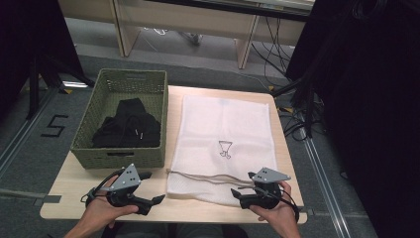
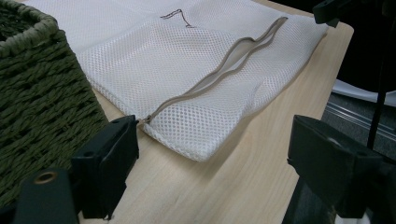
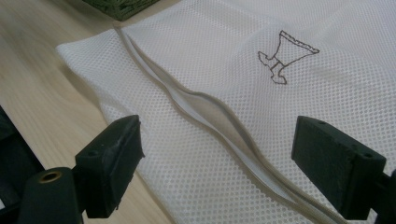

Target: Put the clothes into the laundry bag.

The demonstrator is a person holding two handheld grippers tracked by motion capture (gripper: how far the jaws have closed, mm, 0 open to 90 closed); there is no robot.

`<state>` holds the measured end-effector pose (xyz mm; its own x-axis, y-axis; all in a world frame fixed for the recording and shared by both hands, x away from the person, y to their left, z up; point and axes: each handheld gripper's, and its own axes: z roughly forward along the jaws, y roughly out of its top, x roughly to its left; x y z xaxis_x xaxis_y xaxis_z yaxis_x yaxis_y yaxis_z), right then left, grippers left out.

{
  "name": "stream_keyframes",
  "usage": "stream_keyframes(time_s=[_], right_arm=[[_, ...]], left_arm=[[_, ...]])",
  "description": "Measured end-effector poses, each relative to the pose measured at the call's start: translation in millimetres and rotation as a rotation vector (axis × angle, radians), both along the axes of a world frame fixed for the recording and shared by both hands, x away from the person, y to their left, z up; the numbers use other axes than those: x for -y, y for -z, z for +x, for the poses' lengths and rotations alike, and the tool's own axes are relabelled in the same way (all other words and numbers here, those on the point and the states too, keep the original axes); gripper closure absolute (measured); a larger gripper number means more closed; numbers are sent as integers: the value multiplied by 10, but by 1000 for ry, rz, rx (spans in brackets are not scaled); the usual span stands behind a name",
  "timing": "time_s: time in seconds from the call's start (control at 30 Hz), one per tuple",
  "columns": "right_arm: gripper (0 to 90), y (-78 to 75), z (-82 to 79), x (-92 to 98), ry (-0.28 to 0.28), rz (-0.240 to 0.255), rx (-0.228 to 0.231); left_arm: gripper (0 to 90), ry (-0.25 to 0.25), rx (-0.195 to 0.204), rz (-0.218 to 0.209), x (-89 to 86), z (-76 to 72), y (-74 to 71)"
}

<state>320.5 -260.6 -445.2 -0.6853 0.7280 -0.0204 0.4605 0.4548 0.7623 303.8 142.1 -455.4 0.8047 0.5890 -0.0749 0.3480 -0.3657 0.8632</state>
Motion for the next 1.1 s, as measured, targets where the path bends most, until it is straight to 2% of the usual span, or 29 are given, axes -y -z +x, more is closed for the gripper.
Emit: stream_keyframes(time_s=[0.53, 0.6, 0.73, 0.8, 0.9, 0.93, 1.1], right_arm=[[178, 9, 40, 14, 10, -15, 6], [185, 13, 61, 17, 10, -42, 14], [223, 13, 86, 12, 3, -54, 16], [251, 17, 131, 1, -7, -91, 30], [270, 42, 186, -17, 4, -126, 13], [279, 53, 214, -14, -8, -150, 21], [307, 85, 306, -3, -8, -181, 7]], left_arm=[[164, -7, 1, 11, -14, 5, -9], [166, -7, -3, 9, -11, 8, -8], [166, -9, -4, 12, -13, 9, -11], [167, -9, -5, 12, -12, 13, -12], [167, -15, -9, 12, -22, 15, -18], [167, -18, -7, 10, -24, 17, -19], [167, -16, -9, 17, -21, 22, -16]])
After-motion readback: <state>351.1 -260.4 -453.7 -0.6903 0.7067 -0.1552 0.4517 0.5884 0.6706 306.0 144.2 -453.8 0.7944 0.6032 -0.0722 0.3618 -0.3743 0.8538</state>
